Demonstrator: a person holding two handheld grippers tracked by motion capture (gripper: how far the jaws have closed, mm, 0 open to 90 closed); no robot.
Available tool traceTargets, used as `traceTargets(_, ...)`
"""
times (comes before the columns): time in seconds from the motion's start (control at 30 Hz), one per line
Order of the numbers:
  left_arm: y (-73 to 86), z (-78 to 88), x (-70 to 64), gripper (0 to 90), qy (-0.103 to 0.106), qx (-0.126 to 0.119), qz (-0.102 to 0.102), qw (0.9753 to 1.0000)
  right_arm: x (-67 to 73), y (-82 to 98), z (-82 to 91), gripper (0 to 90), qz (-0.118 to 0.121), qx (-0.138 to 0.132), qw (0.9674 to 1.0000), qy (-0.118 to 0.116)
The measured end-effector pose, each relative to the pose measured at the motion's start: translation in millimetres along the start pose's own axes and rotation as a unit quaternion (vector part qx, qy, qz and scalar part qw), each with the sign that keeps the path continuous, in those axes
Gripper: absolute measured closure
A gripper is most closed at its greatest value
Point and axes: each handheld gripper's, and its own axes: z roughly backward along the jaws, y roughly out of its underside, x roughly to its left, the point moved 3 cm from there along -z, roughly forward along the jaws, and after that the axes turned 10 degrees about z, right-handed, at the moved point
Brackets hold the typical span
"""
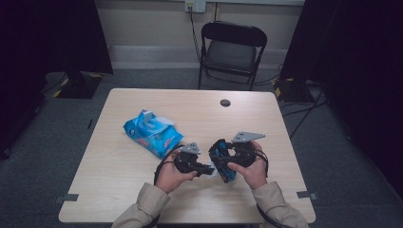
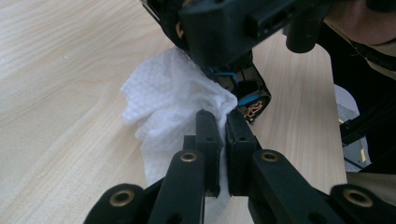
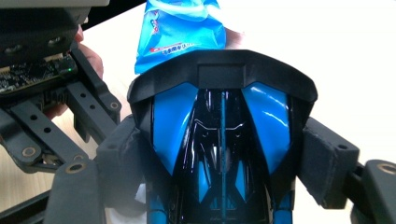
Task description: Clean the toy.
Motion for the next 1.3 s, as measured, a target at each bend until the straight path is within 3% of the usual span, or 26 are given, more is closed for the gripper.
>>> traceTargets(0.53, 7.0, -10.4, -6.1, 86.1, 0.005, 0.014, -0.011, 0.9998, -1.6, -6.5, -0.3, 25.6, -0.004, -0.009, 0.9999, 0.002)
traceTargets(1.0, 18.1, -28.0, -12.5, 86.0, 0.012, 0.044, -0.024, 0.9987, -5.1, -13.6, 4.1, 25.6, -0.010, -0.022, 0.9997, 0.005)
traceTargets(1.1, 16.2, -20.6, -9.3, 86.0, 0.002, 0.041, -0.026, 0.9988, -4.7, -14.5, 5.7, 25.6, -0.008, -0.022, 0.9997, 0.004)
traceTargets(1.3, 4.9, 15.1, 6.9, 86.0, -0.033, 0.008, -0.012, 0.9994, -4.0, -14.0, 10.9, 25.6, -0.005, -0.024, 0.9997, 0.003)
